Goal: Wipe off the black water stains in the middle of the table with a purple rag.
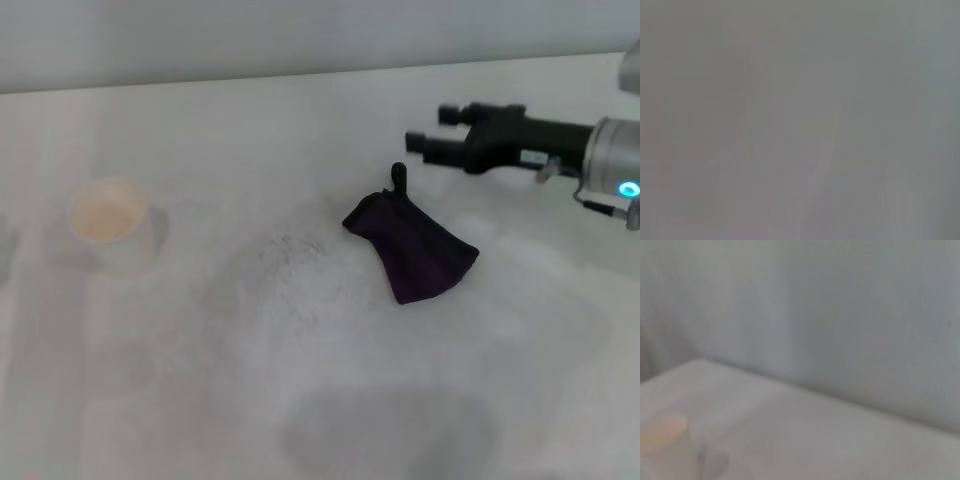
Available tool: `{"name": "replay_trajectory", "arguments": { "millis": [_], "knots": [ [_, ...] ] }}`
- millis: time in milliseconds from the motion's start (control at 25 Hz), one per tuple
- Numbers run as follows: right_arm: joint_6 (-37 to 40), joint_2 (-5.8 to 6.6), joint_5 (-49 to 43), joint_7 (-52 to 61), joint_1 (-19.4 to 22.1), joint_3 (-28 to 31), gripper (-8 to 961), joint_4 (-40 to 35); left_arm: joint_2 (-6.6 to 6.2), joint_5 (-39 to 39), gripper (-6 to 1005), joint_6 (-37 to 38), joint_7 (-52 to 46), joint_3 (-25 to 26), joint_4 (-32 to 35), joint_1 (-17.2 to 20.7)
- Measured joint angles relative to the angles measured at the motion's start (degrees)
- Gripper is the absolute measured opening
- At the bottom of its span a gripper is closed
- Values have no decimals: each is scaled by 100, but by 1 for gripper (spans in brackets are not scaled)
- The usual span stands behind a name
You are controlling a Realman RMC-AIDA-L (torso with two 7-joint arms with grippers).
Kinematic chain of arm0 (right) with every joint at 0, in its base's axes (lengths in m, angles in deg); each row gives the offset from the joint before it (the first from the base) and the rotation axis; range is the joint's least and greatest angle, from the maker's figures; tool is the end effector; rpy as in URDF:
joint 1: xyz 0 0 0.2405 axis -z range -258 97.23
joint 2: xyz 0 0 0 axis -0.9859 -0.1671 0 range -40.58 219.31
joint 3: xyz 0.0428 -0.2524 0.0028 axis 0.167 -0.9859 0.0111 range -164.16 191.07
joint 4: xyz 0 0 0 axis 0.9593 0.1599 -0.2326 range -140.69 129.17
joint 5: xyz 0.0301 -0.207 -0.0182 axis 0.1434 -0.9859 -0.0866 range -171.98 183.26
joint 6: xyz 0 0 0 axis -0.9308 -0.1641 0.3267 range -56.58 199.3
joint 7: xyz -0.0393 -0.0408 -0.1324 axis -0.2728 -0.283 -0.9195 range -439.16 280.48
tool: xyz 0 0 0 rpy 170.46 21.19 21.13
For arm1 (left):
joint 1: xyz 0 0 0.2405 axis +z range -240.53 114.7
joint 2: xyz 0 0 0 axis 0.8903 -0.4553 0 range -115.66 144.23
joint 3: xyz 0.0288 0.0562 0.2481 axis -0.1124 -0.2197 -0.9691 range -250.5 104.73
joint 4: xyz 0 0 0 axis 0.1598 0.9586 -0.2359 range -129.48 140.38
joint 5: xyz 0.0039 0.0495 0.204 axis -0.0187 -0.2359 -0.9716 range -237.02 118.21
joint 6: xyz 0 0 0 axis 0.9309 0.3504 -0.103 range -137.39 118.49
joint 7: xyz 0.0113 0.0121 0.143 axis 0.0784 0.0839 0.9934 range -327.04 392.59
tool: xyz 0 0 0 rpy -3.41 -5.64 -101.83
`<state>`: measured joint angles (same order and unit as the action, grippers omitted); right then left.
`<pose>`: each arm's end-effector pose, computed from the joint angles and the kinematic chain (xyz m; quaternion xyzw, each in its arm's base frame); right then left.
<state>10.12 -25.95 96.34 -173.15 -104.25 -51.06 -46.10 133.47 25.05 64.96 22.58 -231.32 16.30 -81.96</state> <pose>0.2844 0.3648 0.0081 -0.8853 0.2977 0.2225 0.2793 -0.3594 0.2831 -0.0066 -0.6103 -0.3022 -0.3269 0.6552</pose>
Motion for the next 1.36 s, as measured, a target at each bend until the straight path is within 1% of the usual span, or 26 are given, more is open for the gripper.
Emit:
{"name": "replay_trajectory", "arguments": {
  "millis": [80, 120, 160, 240, 280, 320, 360, 400, 440, 520, 560, 600, 640, 760, 920, 1120, 1360],
  "knots": [
    [-41, -2, 688, -485, 136, 49, 714, 50, 0, 1, 887, 19, -1, 0, -7, -32],
    [-91, -2, 1189, -876, 211, 61, 729, 132, 0, 0, 887, 22, -2, 0, -7, -48],
    [-275, -2, 2211, -1787, 310, 84, 743, 468, 0, 0, 887, 22, -2, 2, -9, -65],
    [-649, -4, 3477, -3097, 340, 141, 773, 1107, 0, 0, 888, 23, -3, 44, -57, -87],
    [-649, -4, 3477, -3097, 340, 141, 788, 1107, 0, 0, 888, 23, -3, 44, -57, -87],
    [-819, -5, 3975, -3597, 330, 168, 802, 1417, 2, 1, 888, 23, -4, 90, -69, -93],
    [-1120, -5, 4973, -4634, 301, 200, 817, 2075, 5, 0, 888, 22, -4, 131, -77, -99],
    [-1178, -6, 5370, -5065, 293, 206, 832, 2343, 9, 1, 888, 23, -5, 167, -77, -113],
    [-1178, -6, 5370, -5065, 293, 206, 847, 2343, 12, 1, 888, 22, -6, 205, -76, -137],
    [-1136, -11, 5860, -5672, 287, 273, 876, 2742, 10, 0, 887, 20, -14, 241, -72, -195],
    [-1025, -15, 5987, -5892, 281, 371, 876, 2898, 7, 0, 887, 6, -24, 275, -71, -222],
    [-673, -25, 6043, -6147, 231, 661, 876, 3141, 4, 1, 887, -55, -65, 404, -76, -275],
    [-673, -25, 6043, -6147, 231, 661, 876, 3141, 4, 1, 887, -55, -65, 404, -76, -275],
    [-175, -30, 6041, -6241, 185, 844, 876, 3269, 2, 1, 887, -220, -101, 573, -82, -339],
    [266, -32, 6037, -6251, 161, 868, 876, 3246, 1, 0, 887, -482, -104, 604, -127, -471],
    [405, -16, 6034, -6248, 18, 895, 876, 3212, 0, 0, 887, -621, -105, 639, -149, -580],
    [754, -16, 6030, -6237, -152, 1011, 876, 3217, 0, 0, 887, -815, -105, 873, -153, -700]
  ]
}}
